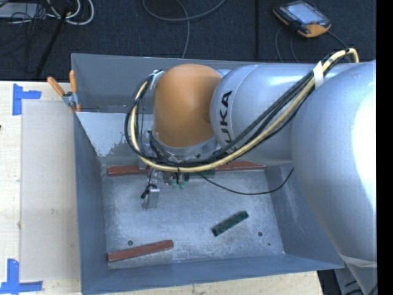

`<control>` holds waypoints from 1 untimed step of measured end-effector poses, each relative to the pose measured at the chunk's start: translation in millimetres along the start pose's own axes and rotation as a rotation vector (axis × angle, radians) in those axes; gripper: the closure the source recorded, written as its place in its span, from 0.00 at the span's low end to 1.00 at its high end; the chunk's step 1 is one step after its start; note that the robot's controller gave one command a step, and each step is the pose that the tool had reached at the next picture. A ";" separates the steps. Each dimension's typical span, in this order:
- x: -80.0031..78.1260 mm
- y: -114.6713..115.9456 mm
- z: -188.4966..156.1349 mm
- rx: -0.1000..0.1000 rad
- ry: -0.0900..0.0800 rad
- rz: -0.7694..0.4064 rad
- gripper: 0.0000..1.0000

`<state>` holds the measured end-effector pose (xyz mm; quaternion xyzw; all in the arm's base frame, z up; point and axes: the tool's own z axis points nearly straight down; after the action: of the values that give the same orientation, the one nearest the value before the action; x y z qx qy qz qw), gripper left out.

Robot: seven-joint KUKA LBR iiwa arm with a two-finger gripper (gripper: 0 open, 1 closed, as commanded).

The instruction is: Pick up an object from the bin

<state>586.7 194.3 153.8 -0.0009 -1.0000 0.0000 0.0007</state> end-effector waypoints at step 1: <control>33.2 -1.1 30.5 -0.001 -0.009 -0.124 0.00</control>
Offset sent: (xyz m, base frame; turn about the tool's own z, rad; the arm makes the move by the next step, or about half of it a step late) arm -0.0889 0.0027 -0.0538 -0.2169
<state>553.5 193.3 123.3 0.0613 -0.9981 -0.0006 -0.0039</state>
